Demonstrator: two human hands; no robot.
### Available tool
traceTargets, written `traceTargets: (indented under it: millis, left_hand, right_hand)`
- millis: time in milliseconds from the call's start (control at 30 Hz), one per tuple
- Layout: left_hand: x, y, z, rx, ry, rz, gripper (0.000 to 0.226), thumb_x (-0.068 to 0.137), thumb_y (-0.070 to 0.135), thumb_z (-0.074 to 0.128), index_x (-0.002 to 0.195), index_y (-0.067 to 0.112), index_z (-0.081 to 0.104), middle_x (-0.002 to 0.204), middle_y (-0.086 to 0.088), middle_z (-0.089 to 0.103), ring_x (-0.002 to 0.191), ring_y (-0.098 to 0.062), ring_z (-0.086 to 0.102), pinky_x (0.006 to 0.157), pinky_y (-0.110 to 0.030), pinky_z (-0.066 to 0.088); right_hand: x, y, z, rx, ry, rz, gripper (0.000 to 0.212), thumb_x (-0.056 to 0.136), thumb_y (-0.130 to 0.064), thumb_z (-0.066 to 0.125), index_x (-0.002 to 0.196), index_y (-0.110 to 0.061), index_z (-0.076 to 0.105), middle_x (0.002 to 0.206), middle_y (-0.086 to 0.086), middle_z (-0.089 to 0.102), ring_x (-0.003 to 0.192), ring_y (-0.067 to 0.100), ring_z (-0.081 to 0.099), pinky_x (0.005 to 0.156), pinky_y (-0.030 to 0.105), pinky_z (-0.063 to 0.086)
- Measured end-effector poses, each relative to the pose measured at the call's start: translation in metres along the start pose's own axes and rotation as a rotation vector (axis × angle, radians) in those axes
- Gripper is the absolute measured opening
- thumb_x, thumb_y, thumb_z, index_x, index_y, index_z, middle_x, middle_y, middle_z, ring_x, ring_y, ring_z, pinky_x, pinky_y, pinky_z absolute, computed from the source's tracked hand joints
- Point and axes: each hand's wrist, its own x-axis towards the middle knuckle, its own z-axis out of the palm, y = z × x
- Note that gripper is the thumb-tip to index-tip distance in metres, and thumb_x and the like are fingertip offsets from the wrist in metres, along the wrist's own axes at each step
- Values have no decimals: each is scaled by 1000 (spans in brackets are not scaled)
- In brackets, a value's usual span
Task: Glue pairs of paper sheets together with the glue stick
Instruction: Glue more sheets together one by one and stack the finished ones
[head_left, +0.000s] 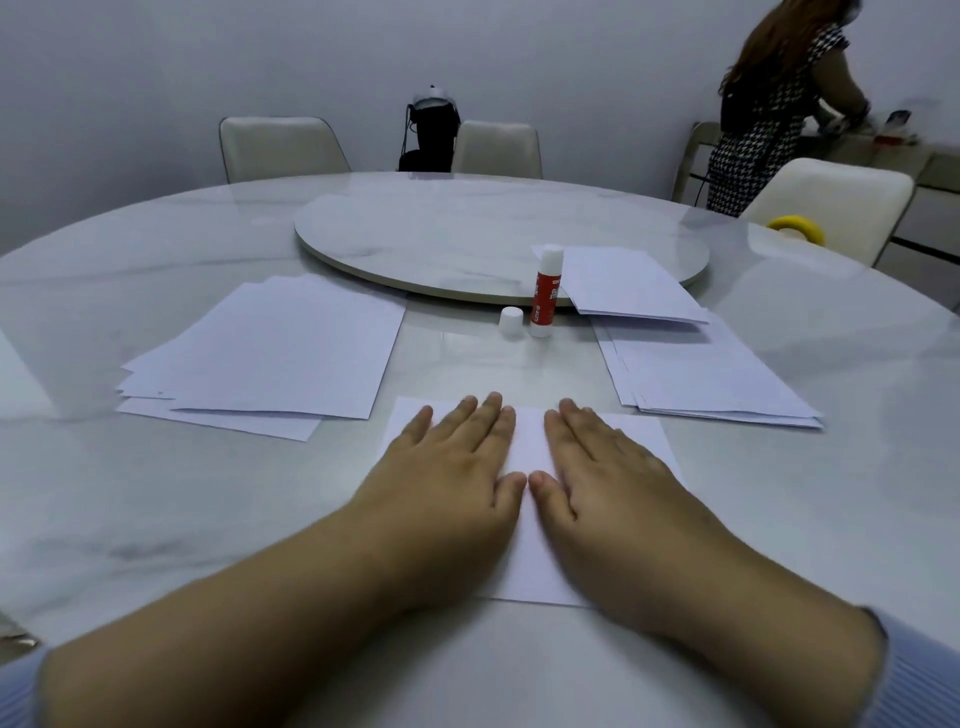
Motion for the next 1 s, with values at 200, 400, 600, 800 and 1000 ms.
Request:
traceTargets:
  millis: [200, 400, 600, 800, 1000]
  left_hand:
    - [-6, -3, -1, 41, -8, -43, 63, 98, 46, 14, 150, 22, -11, 158, 5, -15, 144, -5, -14, 116, -28, -10]
    - [-15, -7, -4, 44, -5, -64, 70, 94, 55, 14, 150, 22, -12, 158, 5, -17, 143, -5, -16, 113, -23, -12]
    - [-30, -21, -10, 63, -21, -135, 85, 83, 71, 10, 149, 25, -15, 157, 8, -20, 142, -4, -17, 108, -20, -12]
    - [-43, -29, -13, 65, -1, -129, 83, 83, 71, 8, 149, 27, -16, 156, 12, -21, 141, 0, -18, 106, -18, -15]
    - [-43, -30, -11, 40, 21, -147, 87, 79, 75, 9, 149, 29, -16, 155, 15, -21, 139, 3, -19, 107, -17, -15]
  right_hand:
    - [0, 9, -2, -37, -38, 17, 65, 99, -51, 12, 153, -24, -11, 161, -8, -17, 146, 3, -15, 108, 18, -13]
    - [-10, 15, -3, -46, -17, 78, 72, 94, -61, 10, 153, -26, -12, 160, -10, -19, 146, 4, -15, 116, 23, -8]
    - [-22, 30, -10, -50, -23, 93, 71, 94, -61, 10, 153, -27, -12, 160, -13, -19, 145, 0, -16, 111, 18, -9]
    - [-26, 34, -10, -40, -41, 110, 73, 92, -62, 9, 153, -28, -12, 160, -12, -20, 144, 0, -18, 110, 18, -10]
    - [-29, 36, -7, -37, 8, 164, 90, 77, -74, 1, 153, -27, -11, 160, -14, -17, 145, -1, -15, 116, 24, -7]
